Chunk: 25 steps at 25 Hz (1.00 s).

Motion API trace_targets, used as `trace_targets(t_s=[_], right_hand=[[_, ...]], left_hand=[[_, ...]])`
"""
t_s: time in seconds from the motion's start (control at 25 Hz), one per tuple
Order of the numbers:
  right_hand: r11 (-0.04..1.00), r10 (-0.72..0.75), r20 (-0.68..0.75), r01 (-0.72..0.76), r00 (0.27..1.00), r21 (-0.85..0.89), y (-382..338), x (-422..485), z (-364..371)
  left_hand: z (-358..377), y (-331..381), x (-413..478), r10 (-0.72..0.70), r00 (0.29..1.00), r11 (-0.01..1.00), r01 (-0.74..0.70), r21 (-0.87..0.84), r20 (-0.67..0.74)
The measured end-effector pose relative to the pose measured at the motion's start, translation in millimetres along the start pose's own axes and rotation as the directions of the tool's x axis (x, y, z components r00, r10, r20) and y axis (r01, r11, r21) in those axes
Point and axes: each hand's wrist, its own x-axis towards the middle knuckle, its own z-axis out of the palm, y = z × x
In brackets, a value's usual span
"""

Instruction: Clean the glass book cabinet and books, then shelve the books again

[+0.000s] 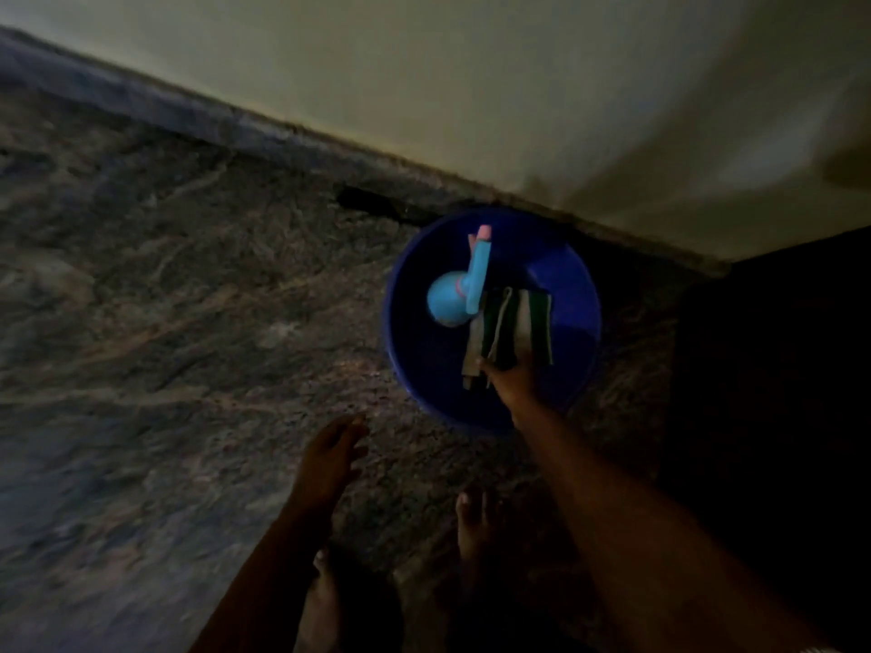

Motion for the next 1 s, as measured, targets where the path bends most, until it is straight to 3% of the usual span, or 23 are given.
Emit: trace_targets(t_s=[0.12, 0.24, 0.32, 0.36, 0.44, 0.6, 0.64, 0.72, 0.76, 0.84, 0.92, 1.0], right_hand=[[0.994, -0.032, -0.084, 0.023, 0.996, -0.103, 8, 40, 30], [0.982, -0.114, -0.079, 0.100, 0.990, -0.163, 7, 43, 17], [0.993, -0.106, -0.150, 0.099, 0.983, -0.057, 5, 21, -5], [0.993, -0.063, -0.114, 0.073, 0.991, 0.090, 5, 2, -17], [0.975, -0.019, -0.023, 0.024, 1.000, 0.220, 4, -49, -38], [0.933, -0.064, 0.195, -0.011, 0.979, 0.360, -9, -159, -46], [0.945, -0.120, 0.294, 0.018, 0.948, 0.326, -15, -183, -38], [0.970, -0.241, 0.525, 0.183, 0.816, 0.161, -28, -229, -18], [0.957, -0.275, 0.627, 0.270, 0.729, 0.106, -34, -242, -14], [0.963, -0.249, 0.693, 0.251, 0.677, 0.102, -58, -245, -27], [0.970, -0.224, 0.566, 0.124, 0.793, 0.211, -78, -221, -49], [0.916, -0.167, 0.304, 0.033, 0.938, 0.401, -88, -178, -66]], left_hand=[[6, -13, 36, 0.005, 1.000, 1.000, -0.005, 0.001, -0.016], [7, -8, 33, 0.003, 1.000, 1.000, -0.003, -0.005, -0.002], [6, 2, 14, -0.002, 1.000, 1.000, 0.002, 0.002, 0.020], [5, 10, 1, 0.003, 0.999, 1.000, -0.003, -0.003, 0.033], [2, 26, -31, 0.006, 0.999, 0.999, -0.004, -0.048, 0.041], [-6, 38, -82, -0.057, 0.988, 0.982, 0.082, -0.172, 0.145], [-7, 37, -93, -0.062, 0.980, 0.968, 0.105, -0.228, 0.188], [-8, 32, -110, -0.041, 0.983, 0.935, 0.099, -0.339, 0.177], [-13, 32, -116, -0.026, 0.995, 0.925, 0.059, -0.374, 0.093], [-26, 28, -118, -0.071, 0.996, 0.869, 0.031, -0.494, -0.063], [-39, 21, -112, -0.109, 0.992, 0.774, 0.042, -0.632, -0.066], [-45, 17, -99, -0.104, 0.989, 0.762, 0.009, -0.647, -0.108]])
